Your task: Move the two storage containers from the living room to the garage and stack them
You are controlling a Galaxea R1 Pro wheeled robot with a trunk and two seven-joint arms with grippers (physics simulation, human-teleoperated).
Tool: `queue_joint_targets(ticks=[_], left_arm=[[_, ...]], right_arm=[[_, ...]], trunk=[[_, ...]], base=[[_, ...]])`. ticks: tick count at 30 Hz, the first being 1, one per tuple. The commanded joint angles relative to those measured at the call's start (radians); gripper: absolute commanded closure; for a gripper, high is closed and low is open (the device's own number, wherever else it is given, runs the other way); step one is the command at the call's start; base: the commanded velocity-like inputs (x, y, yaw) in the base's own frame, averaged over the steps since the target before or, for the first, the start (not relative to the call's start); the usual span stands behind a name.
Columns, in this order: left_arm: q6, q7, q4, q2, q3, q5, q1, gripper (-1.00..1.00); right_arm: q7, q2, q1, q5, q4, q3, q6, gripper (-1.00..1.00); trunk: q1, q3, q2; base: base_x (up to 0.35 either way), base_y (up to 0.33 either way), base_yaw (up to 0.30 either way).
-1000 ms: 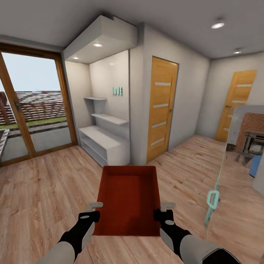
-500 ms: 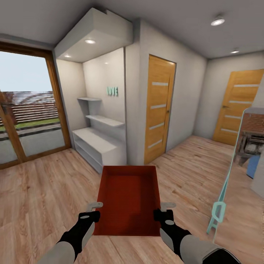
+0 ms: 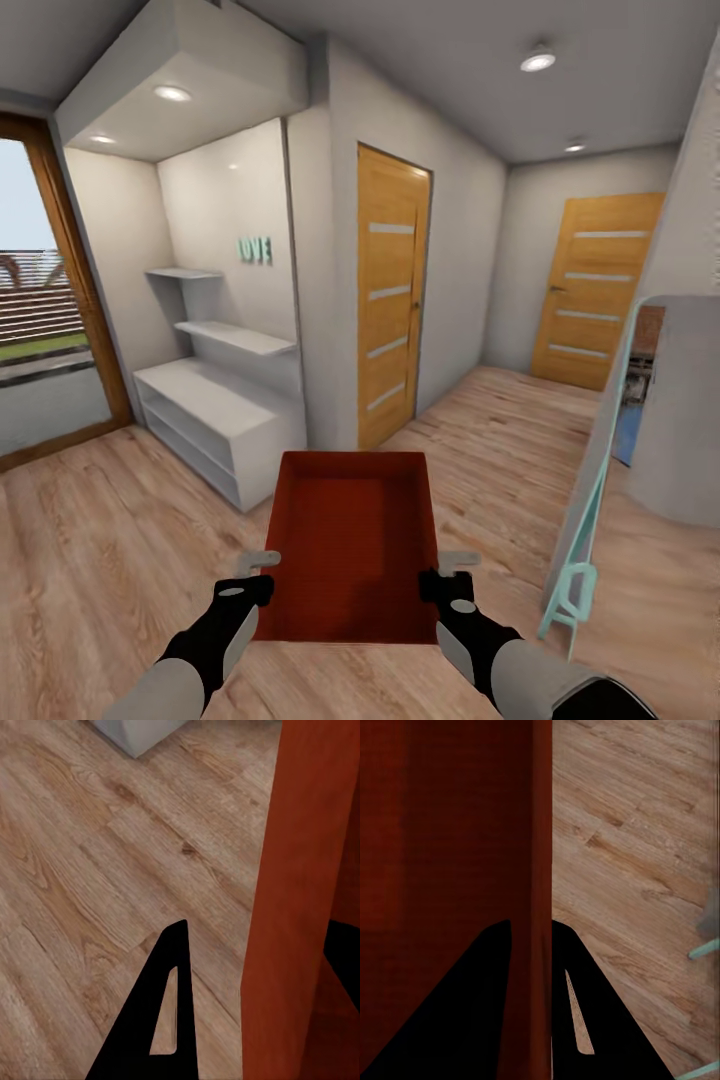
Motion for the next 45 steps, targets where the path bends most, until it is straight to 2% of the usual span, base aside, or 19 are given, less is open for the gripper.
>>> queue_joint_targets(ticks=[1, 45], left_arm=[[0.007, 0.001, -0.002, -0.001, 0.008, -0.008, 0.0, 1.0], [0.007, 0.001, -0.002, -0.001, 0.007, -0.008, 0.0, 1.0]], right_arm=[[-0.002, 0.0, -0.002, -0.007, 0.0, -0.011, -0.005, 1.0], [0.0, -0.001, -0.001, -0.007, 0.0, -0.011, -0.003, 1.0]], trunk=[[0.001, -0.002, -0.002], [0.001, -0.002, -0.002]], base=[[0.32, 0.169, -0.29], [0.315, 0.187, -0.29]])
